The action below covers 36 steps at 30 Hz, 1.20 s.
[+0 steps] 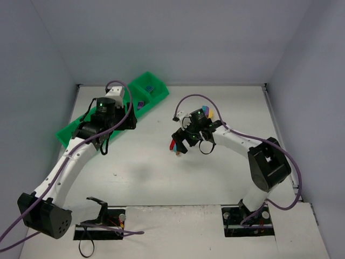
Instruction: Sort the legos into containers by color
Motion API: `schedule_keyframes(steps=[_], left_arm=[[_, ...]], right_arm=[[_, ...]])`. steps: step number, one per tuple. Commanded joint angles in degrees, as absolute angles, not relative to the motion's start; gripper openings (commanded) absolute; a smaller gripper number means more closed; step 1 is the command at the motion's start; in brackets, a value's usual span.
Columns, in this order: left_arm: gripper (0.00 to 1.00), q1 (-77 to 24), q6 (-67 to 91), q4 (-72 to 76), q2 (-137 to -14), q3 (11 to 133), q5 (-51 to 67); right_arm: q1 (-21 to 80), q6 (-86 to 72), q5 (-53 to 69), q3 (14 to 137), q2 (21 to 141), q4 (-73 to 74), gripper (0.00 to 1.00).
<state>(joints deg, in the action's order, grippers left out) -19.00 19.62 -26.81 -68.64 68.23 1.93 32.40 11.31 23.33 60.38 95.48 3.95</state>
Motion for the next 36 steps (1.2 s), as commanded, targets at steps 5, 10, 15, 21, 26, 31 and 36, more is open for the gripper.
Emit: schedule_keyframes(steps=[5, 10, 15, 21, 26, 31, 36], left_arm=[[0.66, -19.07, 20.74, -29.18, -63.46, 66.62, 3.87], [0.66, -19.07, 20.83, -29.53, -63.63, 66.45, 5.09], [0.66, -19.16, 20.66, -29.44, -64.25, 65.92, 5.54], [0.66, -19.07, 20.39, -29.62, -64.25, 65.30, 5.62], [0.66, -19.16, 20.39, -29.53, -64.51, 64.25, 6.06], [0.66, -19.07, 20.48, -29.53, -64.60, 63.72, 6.24], [0.66, -19.07, 20.48, -29.53, -65.04, 63.28, 6.50]], right_arm=[[33.22, 20.56, 23.11, 65.21, 99.93, 5.62, 1.00], [34.19, 23.55, 22.94, 67.06, 103.09, 6.50, 1.00], [35.07, 24.17, 21.80, 69.17, 105.73, 6.59, 1.00], [35.86, 24.70, 19.51, 72.07, 108.10, 7.64, 1.00], [35.86, 25.84, 18.98, 73.30, 109.95, 8.79, 1.00], [35.86, 26.45, 19.69, 74.35, 111.88, 9.67, 0.98], [35.86, 26.98, 20.30, 75.23, 113.11, 10.02, 0.95]])
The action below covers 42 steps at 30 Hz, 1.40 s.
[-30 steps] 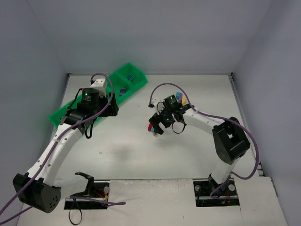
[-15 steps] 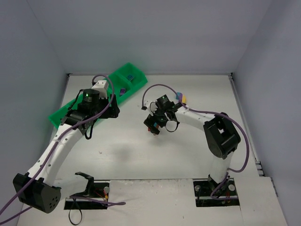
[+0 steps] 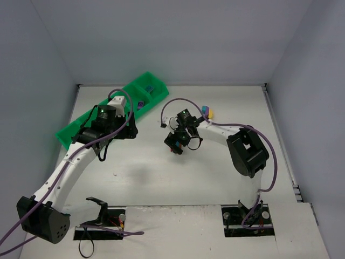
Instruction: Sort the legos into containers by color
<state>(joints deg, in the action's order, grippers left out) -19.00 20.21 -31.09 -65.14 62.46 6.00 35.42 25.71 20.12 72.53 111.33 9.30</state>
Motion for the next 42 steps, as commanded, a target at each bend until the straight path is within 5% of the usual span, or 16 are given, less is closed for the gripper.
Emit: schedule_keyframes(steps=[1, 7, 12, 15, 19, 24, 42], left_arm=[[0.66, -19.16, 20.48, -29.53, -65.21, 63.19, 6.59], [0.66, -19.07, 21.36, -29.01, -65.92, 62.67, 8.17], [0.66, -19.16, 22.06, -28.21, -66.62, 62.23, 9.32], [0.66, -19.16, 22.41, -27.77, -66.88, 61.96, 9.84], [0.66, -19.07, 23.29, -27.07, -67.76, 61.61, 10.98], [0.66, -19.60, 26.36, -23.47, -69.43, 60.56, 13.53], [0.67, -23.73, 41.66, -9.40, -78.75, 64.33, 26.80]], right_arm=[[35.86, 27.16, 20.22, 75.32, 113.12, 10.11, 0.95], [35.86, 27.33, 19.95, 74.80, 113.38, 10.37, 0.89], [35.86, 26.72, 21.01, 73.39, 112.85, 10.28, 0.73], [35.86, 25.58, 22.06, 72.25, 112.33, 10.28, 0.60], [35.86, 24.00, 22.85, 70.84, 111.45, 9.58, 0.29], [35.77, 20.31, 23.55, 67.95, 107.85, 5.37, 0.14], [37.53, 10.02, 24.35, 55.11, 86.76, -15.02, 0.00]])
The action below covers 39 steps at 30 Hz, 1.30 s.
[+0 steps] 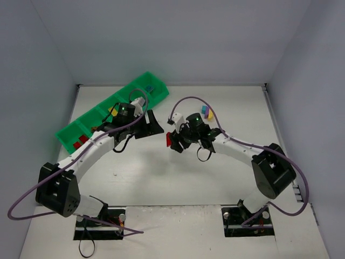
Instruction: Sort the legos into containers by color
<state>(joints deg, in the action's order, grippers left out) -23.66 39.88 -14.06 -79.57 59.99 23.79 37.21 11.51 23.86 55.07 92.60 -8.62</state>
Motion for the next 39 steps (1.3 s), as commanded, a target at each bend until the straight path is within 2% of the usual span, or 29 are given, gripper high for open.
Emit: schedule_keyframes(steps=[1, 10, 24, 32, 35, 39], left_arm=[[0.67, -23.82, 41.83, -9.40, -79.01, 64.42, 26.81], [0.68, -24.96, 42.71, -6.77, -81.65, 65.57, 33.56], [0.66, -27.07, 40.78, -5.36, -85.25, 65.92, 34.46], [0.41, -26.98, 39.46, -3.52, -85.17, 65.04, 34.89], [0.25, -26.89, 38.85, -2.64, -84.82, 64.51, 35.16], [0.20, -26.72, 39.19, 2.45, -84.73, 62.15, 37.17]], right_arm=[[37.53, 10.11, 24.35, 55.11, 86.31, -15.20, 0.00], [37.62, 10.37, 24.87, 55.72, 83.32, -15.29, 0.00], [37.62, 10.81, 24.17, 54.84, 81.30, -15.21, 0.00], [37.53, 11.16, 24.61, 54.23, 81.65, -15.21, 0.00], [37.44, 11.34, 24.61, 53.97, 81.56, -15.12, 0.00], [37.44, 11.25, 25.05, 53.61, 80.78, -15.47, 0.00]])
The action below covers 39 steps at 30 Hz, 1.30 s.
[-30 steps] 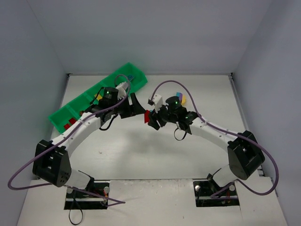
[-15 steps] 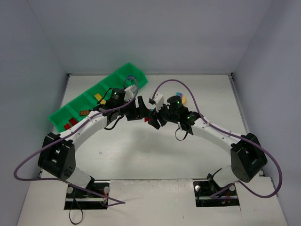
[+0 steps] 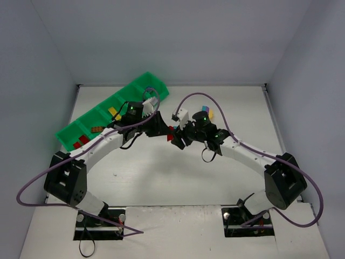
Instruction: Sort the legos into containers by color
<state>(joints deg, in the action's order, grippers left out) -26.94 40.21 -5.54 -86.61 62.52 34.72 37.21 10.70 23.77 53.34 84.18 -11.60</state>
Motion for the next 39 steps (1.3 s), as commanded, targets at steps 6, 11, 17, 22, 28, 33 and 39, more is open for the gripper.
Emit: schedule_keyframes(steps=[6, 11, 17, 22, 28, 33, 39], left_arm=[[0.36, -26.72, 40.61, 7.47, -85.96, 60.73, 41.40], [0.39, -26.11, 38.76, 7.38, -85.87, 60.47, 42.36], [0.38, -24.96, 37.97, 10.36, -85.96, 59.77, 47.45], [0.24, -23.91, 38.67, 12.57, -85.61, 59.15, 50.27], [0.03, -21.45, 40.16, 12.48, -85.69, 59.68, 54.84], [0.02, -19.96, 37.97, 8.01, -84.12, 60.73, 55.11], [0.03, -14.60, 28.58, -10.69, -77.35, 63.71, 39.77]], right_arm=[[37.18, 11.16, 26.10, 53.70, 79.89, -15.73, 0.00], [36.57, 11.16, 27.51, 53.61, 79.28, -15.82, 0.00], [35.60, 11.16, 29.44, 53.44, 77.87, -15.82, 0.00], [34.98, 11.16, 29.53, 52.74, 77.26, -15.82, 0.00], [33.75, 11.43, 28.74, 50.19, 75.94, -16.70, 0.00], [32.52, 11.43, 28.48, 48.87, 75.41, -16.70, 0.00], [32.43, 11.86, 27.25, 49.57, 75.41, -14.25, 0.00]])
